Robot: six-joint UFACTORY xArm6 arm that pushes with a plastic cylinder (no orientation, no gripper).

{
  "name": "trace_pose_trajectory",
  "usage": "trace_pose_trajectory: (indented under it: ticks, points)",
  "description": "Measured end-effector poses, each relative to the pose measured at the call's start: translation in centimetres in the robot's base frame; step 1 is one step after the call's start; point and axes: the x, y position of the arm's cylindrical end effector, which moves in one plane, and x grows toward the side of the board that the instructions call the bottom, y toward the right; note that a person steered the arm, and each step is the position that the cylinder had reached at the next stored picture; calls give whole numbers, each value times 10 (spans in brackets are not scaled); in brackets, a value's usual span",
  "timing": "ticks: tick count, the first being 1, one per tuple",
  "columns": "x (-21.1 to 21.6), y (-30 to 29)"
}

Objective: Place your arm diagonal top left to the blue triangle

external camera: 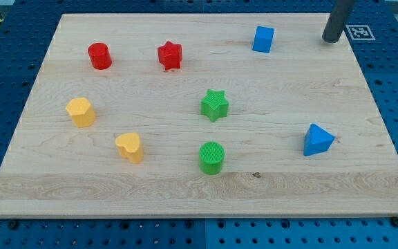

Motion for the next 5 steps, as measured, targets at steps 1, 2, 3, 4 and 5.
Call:
trace_pose_trajectory:
  ticks: [1, 2, 3, 4, 5]
  points:
    - [24, -10]
    - [45, -22]
    - [63, -35]
    - [78, -45]
    - [92, -54]
